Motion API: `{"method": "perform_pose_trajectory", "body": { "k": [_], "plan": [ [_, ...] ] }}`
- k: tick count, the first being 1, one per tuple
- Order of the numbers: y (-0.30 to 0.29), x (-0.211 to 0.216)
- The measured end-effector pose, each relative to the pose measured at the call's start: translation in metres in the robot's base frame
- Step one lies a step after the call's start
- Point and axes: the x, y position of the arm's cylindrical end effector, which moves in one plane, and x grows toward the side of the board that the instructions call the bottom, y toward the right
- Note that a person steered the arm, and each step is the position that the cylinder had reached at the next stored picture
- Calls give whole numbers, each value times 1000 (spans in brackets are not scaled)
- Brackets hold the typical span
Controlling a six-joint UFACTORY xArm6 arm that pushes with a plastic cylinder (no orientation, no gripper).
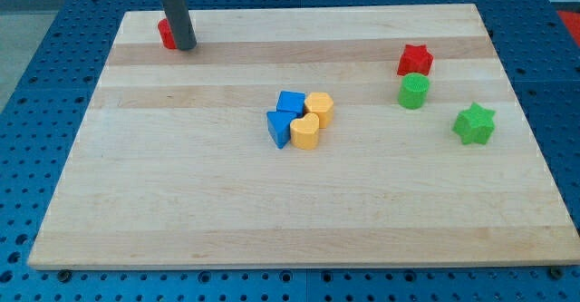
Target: Slide the red star a bit left
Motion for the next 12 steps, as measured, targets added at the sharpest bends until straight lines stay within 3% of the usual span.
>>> {"method": "perform_pose_trajectory", "body": {
  "k": [2,7,8,11,12],
  "plan": [
    [-36,-16],
    [-21,-28],
    [3,-28],
    [224,-28],
    [272,-28]
  ]
}}
